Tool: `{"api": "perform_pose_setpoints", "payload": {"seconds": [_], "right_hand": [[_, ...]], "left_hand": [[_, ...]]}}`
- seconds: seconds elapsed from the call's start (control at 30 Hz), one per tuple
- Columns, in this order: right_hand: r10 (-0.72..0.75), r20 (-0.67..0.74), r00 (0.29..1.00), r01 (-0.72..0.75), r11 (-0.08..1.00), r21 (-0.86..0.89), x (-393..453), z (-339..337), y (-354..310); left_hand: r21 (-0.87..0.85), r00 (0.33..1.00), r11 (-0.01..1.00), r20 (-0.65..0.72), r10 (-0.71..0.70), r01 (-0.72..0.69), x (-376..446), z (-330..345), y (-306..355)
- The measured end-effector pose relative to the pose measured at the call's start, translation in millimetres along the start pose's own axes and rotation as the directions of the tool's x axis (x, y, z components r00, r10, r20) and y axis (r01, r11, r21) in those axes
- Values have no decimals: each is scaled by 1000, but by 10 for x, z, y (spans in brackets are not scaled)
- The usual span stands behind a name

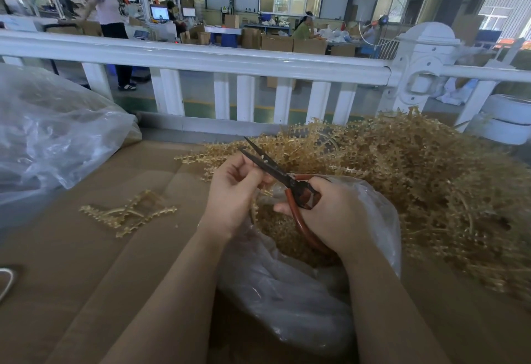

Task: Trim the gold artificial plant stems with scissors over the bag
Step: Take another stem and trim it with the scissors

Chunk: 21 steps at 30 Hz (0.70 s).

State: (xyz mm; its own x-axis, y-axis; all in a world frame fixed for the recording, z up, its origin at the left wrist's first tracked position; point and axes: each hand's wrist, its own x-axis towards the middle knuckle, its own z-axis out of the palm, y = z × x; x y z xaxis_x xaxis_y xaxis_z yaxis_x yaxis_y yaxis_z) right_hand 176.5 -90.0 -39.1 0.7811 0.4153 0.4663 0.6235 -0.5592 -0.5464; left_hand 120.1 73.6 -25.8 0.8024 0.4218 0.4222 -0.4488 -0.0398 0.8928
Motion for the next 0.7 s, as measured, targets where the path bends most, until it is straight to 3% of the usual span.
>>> {"api": "perform_pose_setpoints", "payload": {"seconds": [0.23, 0.7], "right_hand": [[36, 4, 999, -36, 998, 57, 8, 11, 0], [17, 33, 999, -19, 998, 65, 15, 0, -7]], "left_hand": [[105, 998, 993, -25, 55, -52, -19, -8, 3], [127, 998, 990, 0, 57, -57, 1, -12, -8]]}}
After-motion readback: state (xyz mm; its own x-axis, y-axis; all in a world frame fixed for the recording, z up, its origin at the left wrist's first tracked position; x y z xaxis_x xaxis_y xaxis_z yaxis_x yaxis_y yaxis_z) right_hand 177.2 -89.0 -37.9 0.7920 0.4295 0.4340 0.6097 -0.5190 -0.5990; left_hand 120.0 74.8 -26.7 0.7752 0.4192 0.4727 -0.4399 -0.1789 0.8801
